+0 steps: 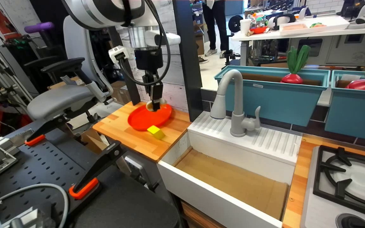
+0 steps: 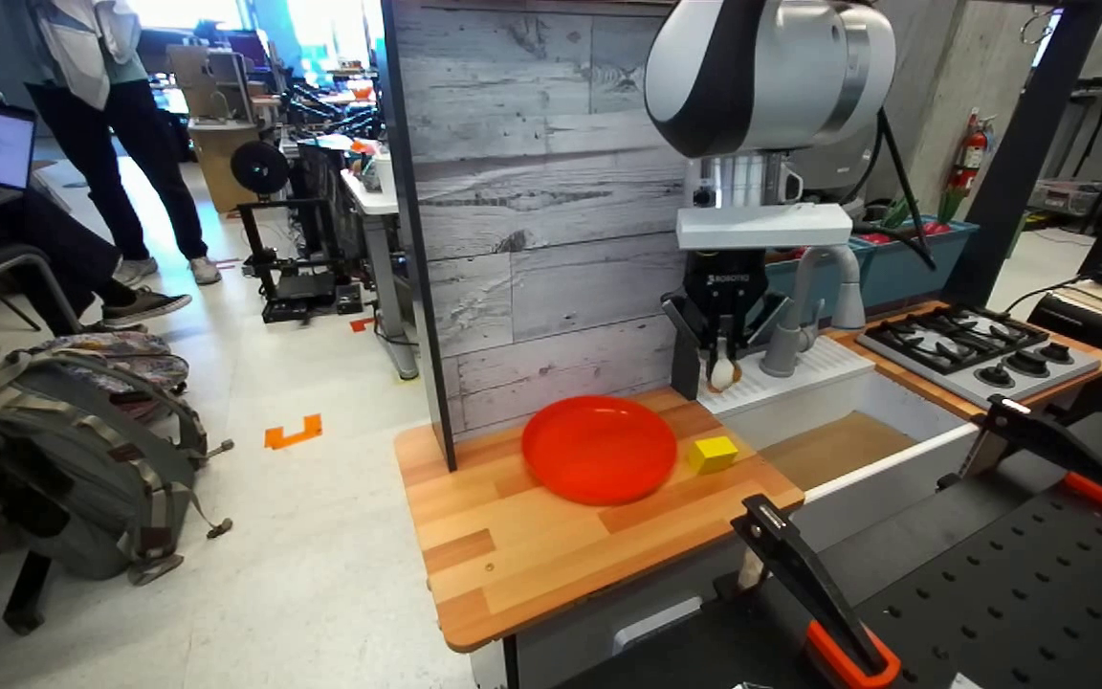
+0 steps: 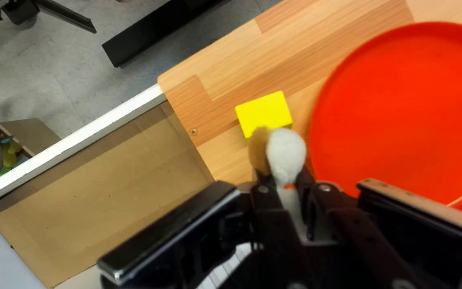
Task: Move the teddy bear to the right
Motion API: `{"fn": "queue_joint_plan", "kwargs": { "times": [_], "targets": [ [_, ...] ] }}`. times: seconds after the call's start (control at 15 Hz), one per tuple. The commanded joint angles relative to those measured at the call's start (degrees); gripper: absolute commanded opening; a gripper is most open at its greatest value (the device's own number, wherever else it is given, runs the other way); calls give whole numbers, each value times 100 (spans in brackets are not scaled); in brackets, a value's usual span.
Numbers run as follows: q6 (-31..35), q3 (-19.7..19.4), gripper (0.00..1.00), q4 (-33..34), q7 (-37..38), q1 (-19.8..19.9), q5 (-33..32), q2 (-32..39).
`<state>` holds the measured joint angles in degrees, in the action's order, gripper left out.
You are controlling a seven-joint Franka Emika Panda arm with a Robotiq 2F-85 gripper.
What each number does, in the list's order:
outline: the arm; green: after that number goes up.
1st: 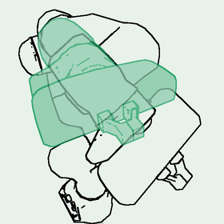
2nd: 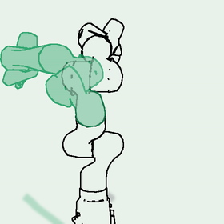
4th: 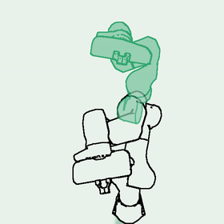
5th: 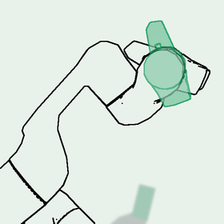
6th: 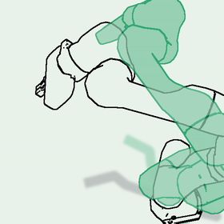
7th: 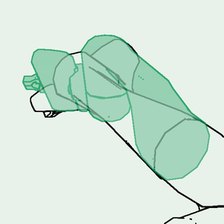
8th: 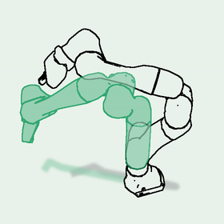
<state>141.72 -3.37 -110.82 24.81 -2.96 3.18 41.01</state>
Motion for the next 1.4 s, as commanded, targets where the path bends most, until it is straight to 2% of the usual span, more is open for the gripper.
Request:
{"fn": "queue_joint_plan", "kwargs": {
  "times": [0.0,0.47,1.0,1.07,1.13,1.33],
  "targets": [
    [128,53,4,517,-65,141,448,493],
    [197,-4,4,1301,110,134,807,1301],
    [603,-61,4,1289,393,44,874,1550],
    [646,-53,40,1282,411,48,898,1555],
    [649,-49,42,1271,421,49,925,1548],
    [855,-28,63,1078,395,-12,946,1425]
  ]
}}
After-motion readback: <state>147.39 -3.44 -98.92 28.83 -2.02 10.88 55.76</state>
